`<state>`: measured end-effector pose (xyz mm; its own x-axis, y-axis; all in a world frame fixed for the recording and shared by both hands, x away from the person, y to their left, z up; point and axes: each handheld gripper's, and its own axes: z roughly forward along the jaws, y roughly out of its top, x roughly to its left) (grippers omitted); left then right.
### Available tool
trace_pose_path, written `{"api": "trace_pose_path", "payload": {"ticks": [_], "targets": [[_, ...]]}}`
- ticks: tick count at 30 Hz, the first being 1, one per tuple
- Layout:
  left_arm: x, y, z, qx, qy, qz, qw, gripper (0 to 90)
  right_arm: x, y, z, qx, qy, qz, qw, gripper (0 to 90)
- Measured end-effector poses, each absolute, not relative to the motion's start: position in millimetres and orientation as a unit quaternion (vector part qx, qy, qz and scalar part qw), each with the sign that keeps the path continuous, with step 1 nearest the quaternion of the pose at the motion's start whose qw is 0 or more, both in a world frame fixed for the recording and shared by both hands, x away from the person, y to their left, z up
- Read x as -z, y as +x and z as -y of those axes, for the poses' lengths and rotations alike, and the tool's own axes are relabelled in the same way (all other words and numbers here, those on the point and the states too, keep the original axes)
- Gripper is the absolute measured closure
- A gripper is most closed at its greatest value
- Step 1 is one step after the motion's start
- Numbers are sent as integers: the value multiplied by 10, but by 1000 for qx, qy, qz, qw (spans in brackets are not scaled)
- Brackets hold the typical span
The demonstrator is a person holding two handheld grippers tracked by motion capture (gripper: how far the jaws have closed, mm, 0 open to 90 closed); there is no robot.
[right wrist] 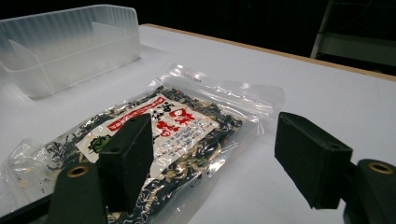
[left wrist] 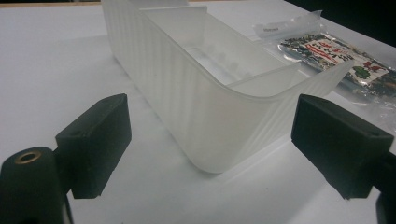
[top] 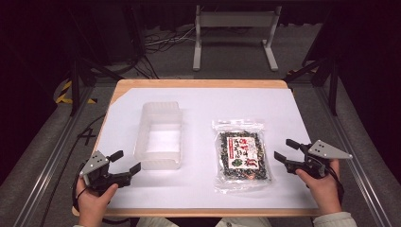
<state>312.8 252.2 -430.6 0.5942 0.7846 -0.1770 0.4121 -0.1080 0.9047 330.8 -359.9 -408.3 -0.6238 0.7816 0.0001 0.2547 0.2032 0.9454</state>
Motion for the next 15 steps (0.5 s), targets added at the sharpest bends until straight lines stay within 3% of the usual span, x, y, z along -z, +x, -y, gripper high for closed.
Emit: {"api": "trace_pose_path", "payload": {"ticks": [15], "targets": [[4285, 3132, -2573, -173, 716, -423, 528, 103, 3971, 3581, 3491, -516, 335, -758, 216, 339]]}}
